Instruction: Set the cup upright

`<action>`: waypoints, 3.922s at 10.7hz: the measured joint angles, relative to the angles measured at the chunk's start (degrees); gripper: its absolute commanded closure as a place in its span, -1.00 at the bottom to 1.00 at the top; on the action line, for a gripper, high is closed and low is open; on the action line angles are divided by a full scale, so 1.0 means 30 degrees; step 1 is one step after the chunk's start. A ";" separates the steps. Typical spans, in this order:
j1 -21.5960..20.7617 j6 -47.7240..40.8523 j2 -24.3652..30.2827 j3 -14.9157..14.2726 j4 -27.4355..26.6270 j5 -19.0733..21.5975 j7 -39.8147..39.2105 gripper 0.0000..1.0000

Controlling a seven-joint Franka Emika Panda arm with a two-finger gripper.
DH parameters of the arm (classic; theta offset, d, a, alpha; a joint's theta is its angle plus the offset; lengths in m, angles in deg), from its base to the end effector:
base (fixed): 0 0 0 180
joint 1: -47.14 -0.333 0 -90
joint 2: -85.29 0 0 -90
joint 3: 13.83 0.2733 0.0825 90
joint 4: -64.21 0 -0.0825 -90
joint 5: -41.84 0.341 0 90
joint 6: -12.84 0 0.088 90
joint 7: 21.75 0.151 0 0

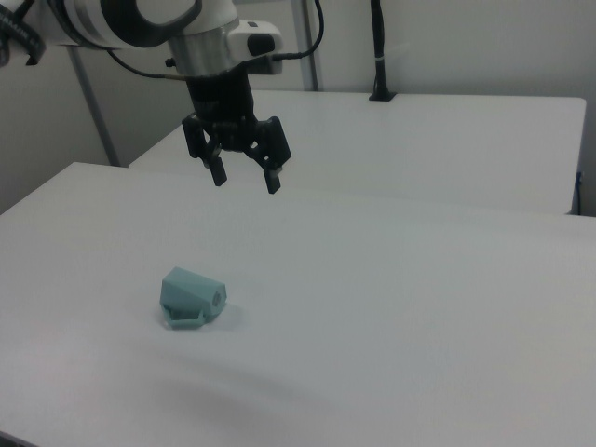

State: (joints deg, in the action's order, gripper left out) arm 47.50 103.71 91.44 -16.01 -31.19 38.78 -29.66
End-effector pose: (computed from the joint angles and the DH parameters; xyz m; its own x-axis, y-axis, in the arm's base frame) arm 0.4840 -0.0303 0.5522 0.9953 0.0943 0.0211 0.0931 -0.9943 0.0527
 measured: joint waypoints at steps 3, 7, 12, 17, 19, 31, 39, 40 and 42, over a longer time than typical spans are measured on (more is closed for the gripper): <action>0.0030 -0.0126 0.0270 -0.0369 0.0007 0.0001 -0.0678 -1.00; 0.0053 -0.0163 0.0274 -0.0597 -0.0018 0.1476 -0.0588 -1.00; -0.3278 -0.0171 0.0265 -0.0410 -0.0462 -0.0626 0.2977 -1.00; -0.8130 -0.0171 -0.0495 -0.0320 -0.1090 -0.4870 0.5988 -1.00; -0.9752 -0.0170 -0.1604 -0.0314 -0.1169 -0.6008 0.7725 -1.00; -1.5718 0.0994 -0.8542 -0.0304 -0.1132 -1.2455 1.6453 -1.00; -1.5955 0.1820 -1.1193 -0.0632 -0.1040 -1.4127 1.7348 -0.98; -1.5927 0.1821 -1.1285 -0.0656 -0.1038 -1.4217 1.7349 -0.98; -1.5928 0.1821 -1.1363 -0.0662 -0.1085 -1.4426 1.7349 -0.92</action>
State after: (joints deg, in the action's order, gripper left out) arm -0.29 109.18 57.35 -17.99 -34.45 -4.50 22.38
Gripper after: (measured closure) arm 0.004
